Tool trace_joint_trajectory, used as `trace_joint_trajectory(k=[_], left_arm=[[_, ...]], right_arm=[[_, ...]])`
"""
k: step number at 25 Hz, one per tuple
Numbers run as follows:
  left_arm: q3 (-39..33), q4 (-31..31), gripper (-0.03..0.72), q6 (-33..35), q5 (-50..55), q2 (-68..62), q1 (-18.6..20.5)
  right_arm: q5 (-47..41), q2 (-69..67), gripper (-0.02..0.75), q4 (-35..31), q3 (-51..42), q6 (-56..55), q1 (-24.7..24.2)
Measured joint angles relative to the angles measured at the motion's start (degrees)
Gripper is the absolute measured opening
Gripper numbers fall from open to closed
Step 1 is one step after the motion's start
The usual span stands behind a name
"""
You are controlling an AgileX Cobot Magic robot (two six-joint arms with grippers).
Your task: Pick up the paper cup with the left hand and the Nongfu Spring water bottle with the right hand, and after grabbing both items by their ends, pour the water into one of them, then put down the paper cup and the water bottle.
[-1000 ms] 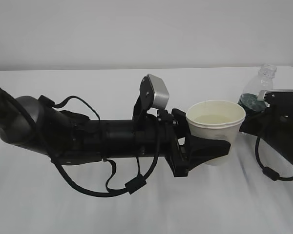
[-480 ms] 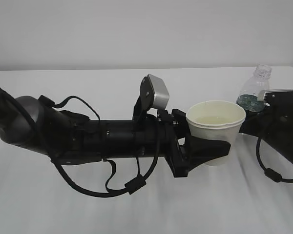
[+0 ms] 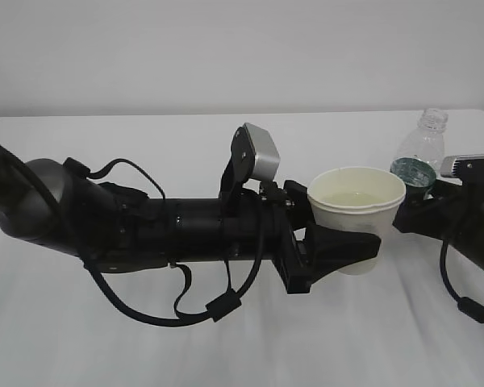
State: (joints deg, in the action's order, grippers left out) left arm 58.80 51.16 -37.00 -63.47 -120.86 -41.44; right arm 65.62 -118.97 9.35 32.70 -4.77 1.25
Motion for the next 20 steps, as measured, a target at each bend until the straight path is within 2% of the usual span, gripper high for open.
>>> trace_joint_trajectory(k=[20], left_arm=[[0.0,0.0,0.473,0.0,-0.75,0.0,0.0]], right_arm=[[0.0,23.74,0.593,3.0,-20.48,0.1,0.0]])
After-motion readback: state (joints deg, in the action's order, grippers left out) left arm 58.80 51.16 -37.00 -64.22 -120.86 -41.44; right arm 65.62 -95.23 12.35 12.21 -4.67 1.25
